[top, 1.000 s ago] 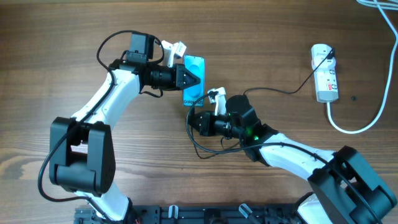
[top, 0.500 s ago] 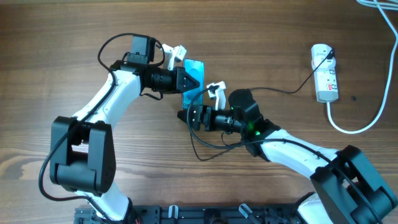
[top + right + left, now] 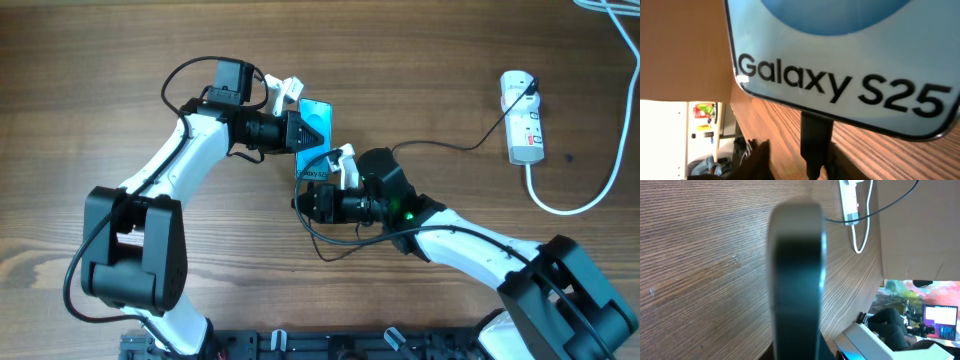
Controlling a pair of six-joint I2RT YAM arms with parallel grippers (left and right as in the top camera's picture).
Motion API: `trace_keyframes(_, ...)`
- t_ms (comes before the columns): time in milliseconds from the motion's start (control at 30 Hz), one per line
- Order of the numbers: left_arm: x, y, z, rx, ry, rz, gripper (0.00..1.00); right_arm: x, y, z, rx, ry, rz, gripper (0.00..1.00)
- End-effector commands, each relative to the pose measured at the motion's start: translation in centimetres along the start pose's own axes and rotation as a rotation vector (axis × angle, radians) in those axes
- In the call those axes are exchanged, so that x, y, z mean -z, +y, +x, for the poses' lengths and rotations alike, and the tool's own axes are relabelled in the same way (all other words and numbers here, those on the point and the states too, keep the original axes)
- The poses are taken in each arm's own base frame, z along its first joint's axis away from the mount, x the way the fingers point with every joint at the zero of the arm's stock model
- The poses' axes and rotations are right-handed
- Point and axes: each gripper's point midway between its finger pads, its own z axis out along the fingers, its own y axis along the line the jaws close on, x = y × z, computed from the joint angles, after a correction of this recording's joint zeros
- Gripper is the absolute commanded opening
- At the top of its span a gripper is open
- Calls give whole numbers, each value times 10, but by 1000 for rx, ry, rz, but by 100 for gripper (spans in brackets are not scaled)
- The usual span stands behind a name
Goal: Plug charger to phone and switch on socket
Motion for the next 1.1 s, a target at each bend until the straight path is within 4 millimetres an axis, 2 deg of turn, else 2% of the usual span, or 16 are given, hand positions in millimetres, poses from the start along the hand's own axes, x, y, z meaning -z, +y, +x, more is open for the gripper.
trace_keyframes(0,0,-8,4,-5,11,41,4,1,8,-10,30,-32,-7,25)
trace_keyframes(67,0,-8,4,-5,11,41,4,1,7,-11,30,-38,-1,5)
trace_keyframes(367,0,-8,4,-5,11,42,4,8,-3,-29,-58,-104,31,4)
trace_keyframes(600,0,-8,4,-5,11,42,4,21,15,-61,-46,-137,-39,5)
trace_keyframes(900,0,-8,4,-5,11,42,4,22,15,-66,-39,-159,-30,5)
trace_keyframes(967,0,-8,4,-5,11,42,4,22,15,-66,-13,-159,-29,61)
trace_keyframes(1000,0,-8,4,-5,11,42,4,21,15,-65,-7,-155,-26,77)
trace_keyframes(1033,0,-8,4,-5,11,41,4,21,13,-63,8,-149,-21,90)
trace_keyframes(1067,0,-8,4,-5,11,41,4,21,11,-61,19,-141,-12,96)
